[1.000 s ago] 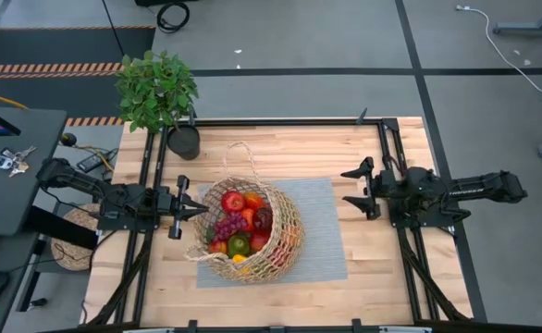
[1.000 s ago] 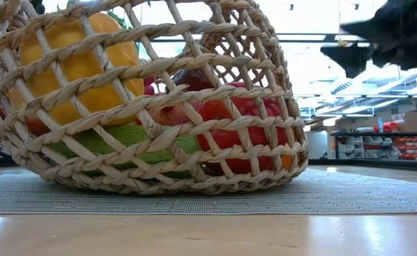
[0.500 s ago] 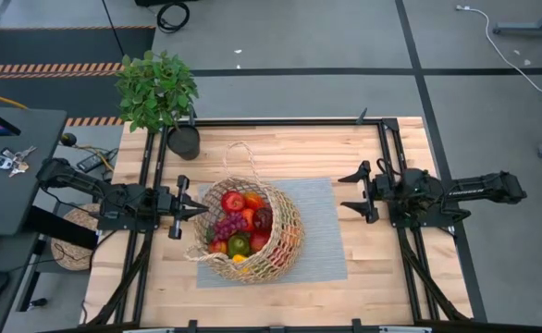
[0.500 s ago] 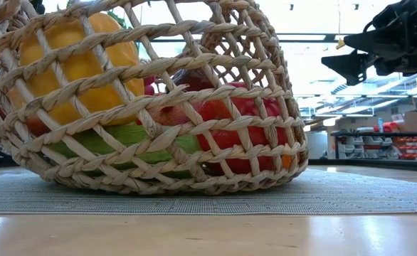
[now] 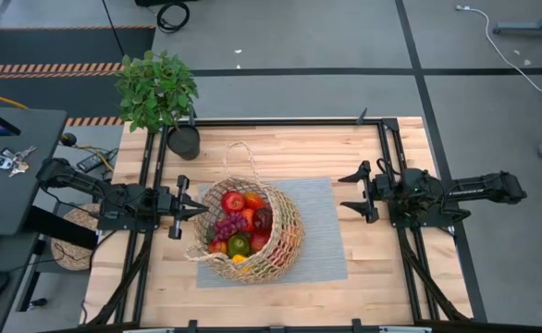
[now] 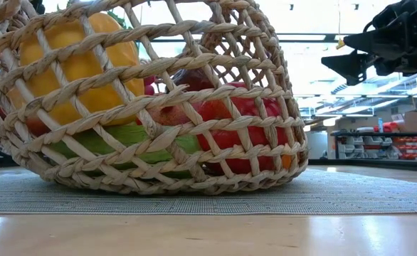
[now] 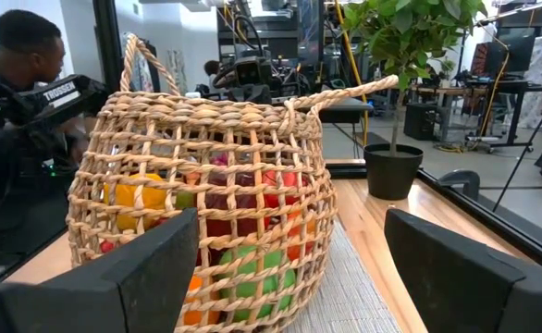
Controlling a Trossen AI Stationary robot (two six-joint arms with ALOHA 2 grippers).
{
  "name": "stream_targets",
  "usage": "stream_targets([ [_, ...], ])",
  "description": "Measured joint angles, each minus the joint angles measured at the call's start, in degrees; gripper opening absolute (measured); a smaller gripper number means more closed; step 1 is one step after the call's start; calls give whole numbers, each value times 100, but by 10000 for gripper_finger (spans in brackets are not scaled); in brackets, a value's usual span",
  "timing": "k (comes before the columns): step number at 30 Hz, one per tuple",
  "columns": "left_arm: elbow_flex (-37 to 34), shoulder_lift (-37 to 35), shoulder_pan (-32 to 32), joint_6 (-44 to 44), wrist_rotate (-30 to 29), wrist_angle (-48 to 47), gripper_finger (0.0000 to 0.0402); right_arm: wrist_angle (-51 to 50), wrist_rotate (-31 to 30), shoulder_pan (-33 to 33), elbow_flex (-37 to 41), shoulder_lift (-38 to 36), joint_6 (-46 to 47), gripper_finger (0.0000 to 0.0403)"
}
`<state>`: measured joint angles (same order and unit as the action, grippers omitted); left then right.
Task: Build produce basket
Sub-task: Return to Home Position
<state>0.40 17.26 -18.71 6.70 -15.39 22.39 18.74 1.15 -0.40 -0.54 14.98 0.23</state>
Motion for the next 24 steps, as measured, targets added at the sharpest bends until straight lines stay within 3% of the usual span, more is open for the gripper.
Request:
stream_targets([
  [24, 1, 0, 0, 0, 1, 1, 34, -1, -2, 0, 0, 0, 0, 348],
])
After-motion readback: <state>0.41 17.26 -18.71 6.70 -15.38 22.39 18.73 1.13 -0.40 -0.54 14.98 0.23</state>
